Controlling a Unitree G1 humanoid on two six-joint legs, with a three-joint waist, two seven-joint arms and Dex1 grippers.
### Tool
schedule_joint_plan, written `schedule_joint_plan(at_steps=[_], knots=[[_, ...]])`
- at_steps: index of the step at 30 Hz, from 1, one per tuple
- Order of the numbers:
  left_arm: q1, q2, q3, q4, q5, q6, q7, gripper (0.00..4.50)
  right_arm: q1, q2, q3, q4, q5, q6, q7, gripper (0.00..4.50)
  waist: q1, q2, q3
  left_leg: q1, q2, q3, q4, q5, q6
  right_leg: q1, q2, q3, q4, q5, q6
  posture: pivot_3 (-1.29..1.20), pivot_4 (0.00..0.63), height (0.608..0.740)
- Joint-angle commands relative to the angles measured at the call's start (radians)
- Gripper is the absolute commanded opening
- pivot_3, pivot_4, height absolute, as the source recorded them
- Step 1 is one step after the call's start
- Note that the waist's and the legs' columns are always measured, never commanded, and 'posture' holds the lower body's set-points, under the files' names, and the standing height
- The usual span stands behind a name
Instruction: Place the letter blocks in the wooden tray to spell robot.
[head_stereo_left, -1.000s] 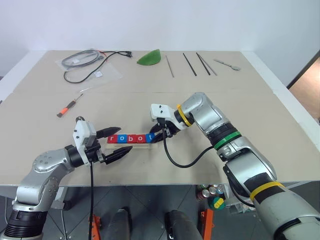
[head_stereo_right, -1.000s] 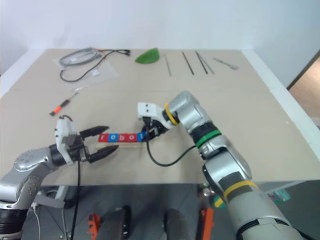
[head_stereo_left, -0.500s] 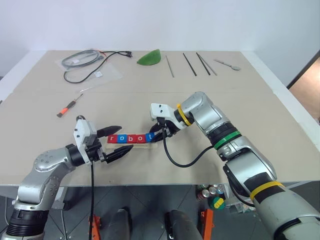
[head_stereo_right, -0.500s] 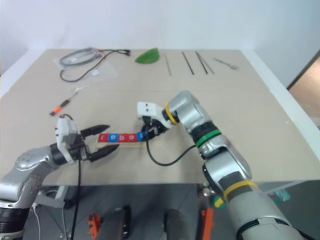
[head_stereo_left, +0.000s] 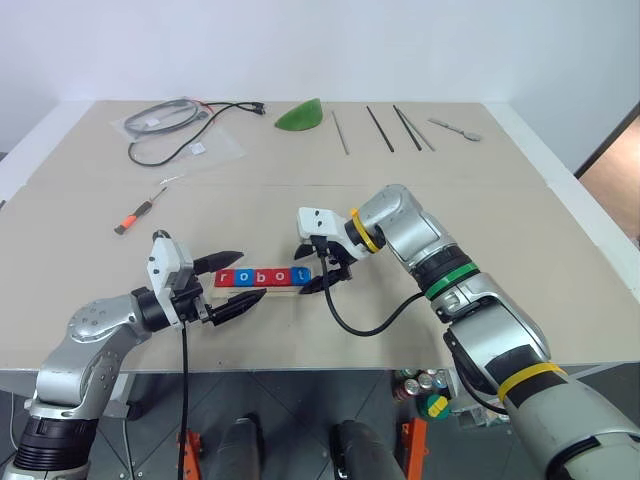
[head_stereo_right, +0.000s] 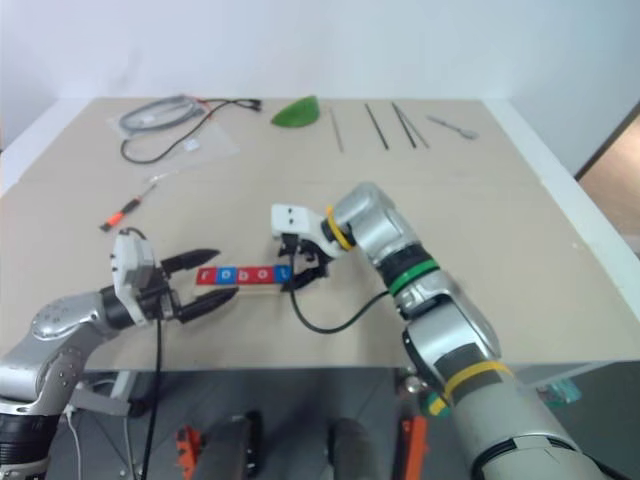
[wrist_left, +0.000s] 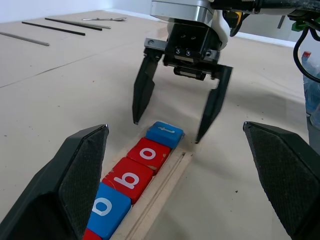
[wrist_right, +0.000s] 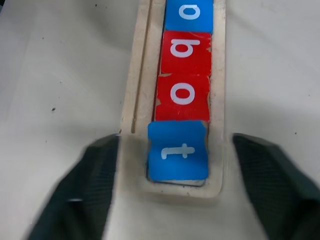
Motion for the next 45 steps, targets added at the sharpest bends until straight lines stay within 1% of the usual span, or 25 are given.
schedule_joint_plan(at_steps=[1, 7, 12, 15, 16, 19, 21, 25, 26, 36, 45], knots=[[-0.018, 0.003, 0.010, -0.001, -0.001, -0.018, -0.008, 4.50, -0.018, -0.012, -0.022, -0.012, 0.007, -0.016, 0.004, 4.46, 0.000, 0.000, 0.000, 0.000, 0.000, 0.000, 0.000, 0.000, 0.000, 0.000, 0.000, 0.000, 0.000, 0.000, 0.000, 0.00, 0.150, 0.740], [-0.028, 0.000, 0.005, 0.010, 0.001, -0.019, -0.017, 4.50, -0.047, -0.026, -0.045, 0.009, 0.015, -0.017, -0.008, 4.46, 0.000, 0.000, 0.000, 0.000, 0.000, 0.000, 0.000, 0.000, 0.000, 0.000, 0.000, 0.000, 0.000, 0.000, 0.000, 0.00, 0.150, 0.740], [-0.038, 0.000, 0.007, 0.018, -0.001, -0.018, -0.023, 4.50, -0.099, -0.019, -0.104, 0.042, 0.053, 0.042, -0.022, 4.46, 0.000, 0.000, 0.000, 0.000, 0.000, 0.000, 0.000, 0.000, 0.000, 0.000, 0.000, 0.000, 0.000, 0.000, 0.000, 0.00, 0.150, 0.740], [-0.024, 0.019, 0.011, 0.022, 0.009, -0.016, -0.033, 4.50, -0.091, -0.017, -0.136, 0.015, 0.082, 0.083, -0.027, 3.66, 0.000, 0.000, 0.000, 0.000, 0.000, 0.000, -0.001, 0.000, 0.000, 0.000, 0.000, 0.000, 0.000, 0.000, 0.000, 0.00, 0.150, 0.740], [-0.021, 0.023, 0.012, 0.023, 0.011, -0.018, -0.035, 4.50, -0.081, -0.021, -0.138, -0.005, 0.087, 0.087, -0.022, 3.23, 0.000, 0.000, 0.000, 0.000, 0.000, 0.000, -0.001, 0.000, 0.000, 0.000, 0.000, 0.000, 0.000, 0.000, 0.000, 0.00, 0.150, 0.740], [-0.018, 0.024, 0.016, 0.020, 0.003, -0.015, -0.034, 4.50, -0.046, -0.028, -0.143, -0.068, 0.106, 0.106, -0.015, 2.29, 0.000, 0.000, 0.000, 0.000, 0.000, 0.000, -0.001, 0.000, 0.000, 0.000, 0.000, 0.000, 0.000, -0.001, -0.001, 0.00, 0.150, 0.740], [-0.015, 0.024, 0.014, 0.021, 0.006, -0.016, -0.035, 4.50, -0.025, -0.025, -0.146, -0.104, 0.118, 0.126, -0.024, 1.50, 0.000, 0.000, 0.000, 0.000, 0.000, 0.000, -0.002, 0.000, 0.000, 0.000, 0.000, 0.000, 0.000, -0.001, -0.001, 0.00, 0.150, 0.740], [-0.005, 0.027, 0.013, 0.020, 0.015, -0.014, -0.034, 4.50, 0.014, -0.010, -0.147, -0.166, 0.143, 0.172, -0.048, 0.12, 0.000, 0.000, 0.000, 0.000, 0.000, 0.000, -0.002, 0.000, 0.000, -0.001, 0.000, 0.000, 0.000, -0.001, -0.001, 0.00, 0.150, 0.740], [-0.004, 0.028, 0.015, 0.021, 0.016, -0.014, -0.034, 4.50, 0.019, -0.007, -0.144, -0.175, 0.146, 0.180, -0.054, 0.05, 0.000, 0.000, 0.000, 0.000, 0.000, 0.000, -0.002, 0.000, 0.000, -0.001, 0.000, 0.000, 0.000, -0.001, -0.001, 0.00, 0.150, 0.740], [-0.003, 0.036, 0.024, 0.025, 0.016, -0.011, -0.035, 4.50, 0.056, 0.023, -0.122, -0.189, 0.142, 0.203, -0.118, 0.05, 0.000, 0.000, 0.000, 0.000, 0.000, 0.000, -0.002, 0.000, 0.000, -0.001, 0.000, 0.000, 0.000, -0.001, -0.001, 0.00, 0.150, 0.740], [-0.001, 0.035, 0.026, 0.020, 0.014, -0.011, -0.031, 4.50, 0.101, 0.020, -0.083, -0.206, 0.128, 0.194, -0.131, 0.05, 0.000, 0.000, 0.000, 0.000, 0.000, 0.000, -0.002, 0.000, 0.000, -0.001, 0.000, 0.000, 0.000, -0.001, -0.001, 0.00, 0.150, 0.740]])
